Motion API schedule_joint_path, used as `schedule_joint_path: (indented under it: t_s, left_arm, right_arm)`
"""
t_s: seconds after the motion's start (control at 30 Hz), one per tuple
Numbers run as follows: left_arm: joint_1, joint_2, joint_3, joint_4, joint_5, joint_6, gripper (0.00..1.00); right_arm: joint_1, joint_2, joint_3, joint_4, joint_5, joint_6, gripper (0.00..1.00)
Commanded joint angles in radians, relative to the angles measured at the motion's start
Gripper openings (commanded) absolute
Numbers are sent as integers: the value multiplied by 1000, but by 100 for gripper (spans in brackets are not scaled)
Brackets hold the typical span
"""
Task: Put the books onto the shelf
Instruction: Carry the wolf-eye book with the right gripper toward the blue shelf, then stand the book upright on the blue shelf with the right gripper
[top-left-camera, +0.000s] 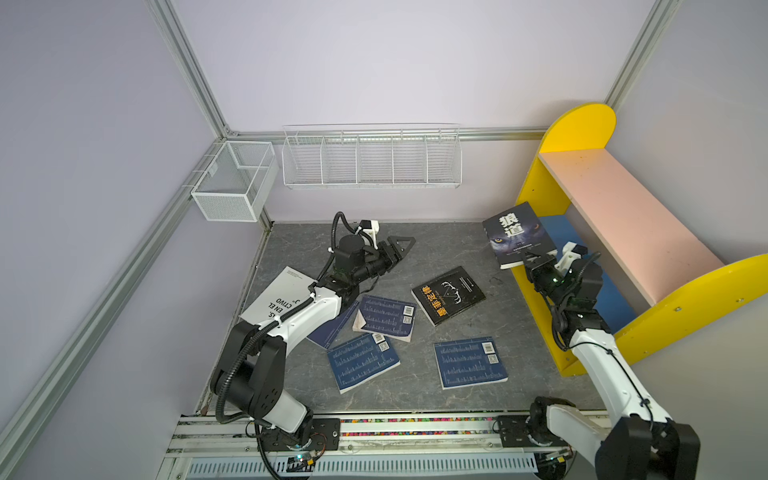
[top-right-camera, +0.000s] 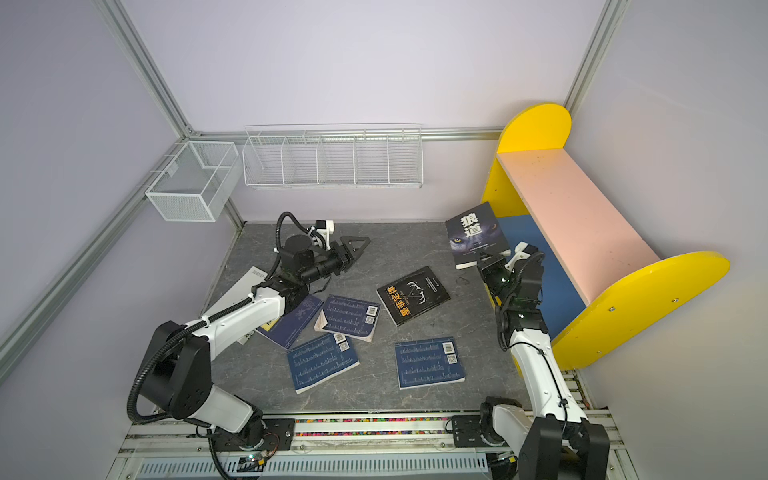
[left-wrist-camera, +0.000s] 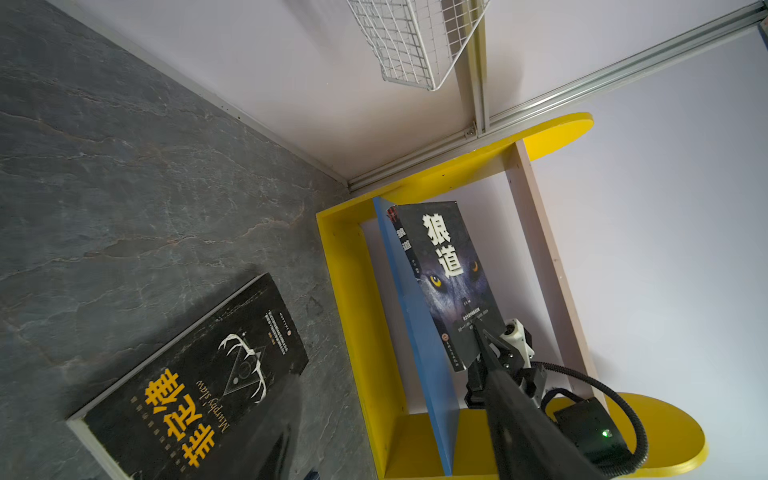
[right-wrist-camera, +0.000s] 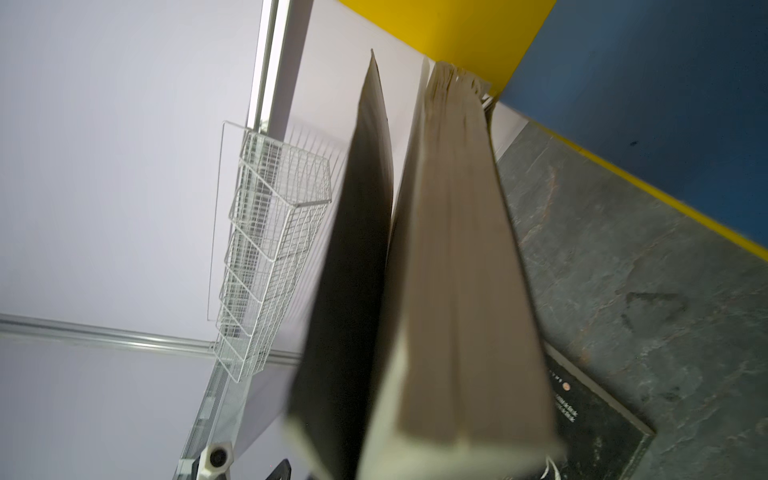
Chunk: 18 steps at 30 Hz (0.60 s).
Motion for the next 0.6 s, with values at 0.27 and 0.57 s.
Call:
schedule_joint_path:
  t_s: [0.27, 0.57]
  left_arm:
    - [4, 3, -61, 51, 2, -13, 70]
    - [4, 22, -62, 48, 3, -21, 70]
  right_arm:
    - [-162, 139, 119, 88, -78, -33, 8]
    - [-166, 267, 136, 119, 25, -70, 9]
